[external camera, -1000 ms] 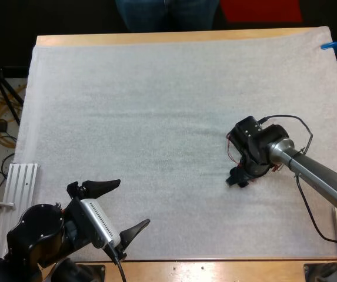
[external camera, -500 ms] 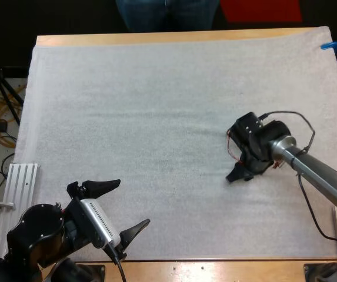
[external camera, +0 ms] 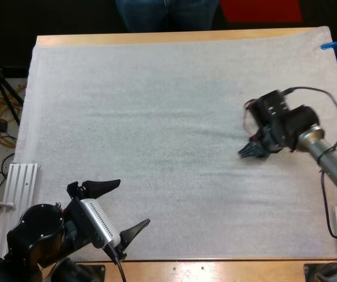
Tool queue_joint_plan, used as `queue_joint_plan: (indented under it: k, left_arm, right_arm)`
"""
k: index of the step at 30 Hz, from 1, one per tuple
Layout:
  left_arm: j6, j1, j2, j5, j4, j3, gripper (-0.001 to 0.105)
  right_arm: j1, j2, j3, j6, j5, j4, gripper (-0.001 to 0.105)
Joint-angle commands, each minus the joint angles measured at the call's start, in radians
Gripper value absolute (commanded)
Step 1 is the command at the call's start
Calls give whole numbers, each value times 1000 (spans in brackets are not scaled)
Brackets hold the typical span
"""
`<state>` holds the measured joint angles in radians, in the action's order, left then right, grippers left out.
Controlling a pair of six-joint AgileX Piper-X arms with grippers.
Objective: Stack red cube on blue cube
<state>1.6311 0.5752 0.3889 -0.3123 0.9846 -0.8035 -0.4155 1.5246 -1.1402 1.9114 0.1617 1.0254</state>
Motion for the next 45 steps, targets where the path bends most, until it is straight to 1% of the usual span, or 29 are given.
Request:
queue_joint_plan:
  k: [1,5,6,9,12,18,35,37,39,40,42,45]
  left_arm:
    - [3,3,1,-6,-12,-5,87]
    - [3,3,1,-6,-12,-5,87]
    - [3,3,1,-6,-12,-5,87]
    - [3,3,1,-6,-12,-5,87]
    - [9,3,1,-6,-12,-5,87]
    - [9,3,1,-6,-12,-5,87]
    - [9,3,1,-6,-12,-5,87]
    - [9,3,1,-6,-12,-5,87]
    - [9,3,1,-6,-12,-5,87]
    - [9,3,1,-6,-12,-5,87]
    - [9,3,1,-6,-12,-5,87]
    - [9,3,1,-6,-12,-5,87]
  right_arm:
    - [21,-3,-6,-4,7,6,25]
    - [77,-1,-6,-10,-40,-5,25]
    - [88,6,-8,-25,-50,-6,25]
    - [102,39,-17,-33,-77,7,25]
    - [102,75,-24,-33,-97,21,25]
    - [97,117,-25,-33,-97,3,25]
    - [97,121,-36,12,-145,-7,25]
    - [97,121,-36,12,-145,-6,28]
    - [97,121,-36,9,-145,0,39]
    - [97,121,-36,10,-145,0,42]
    - [97,121,-36,10,-145,0,52]
    - [97,121,-36,10,-145,0,56]
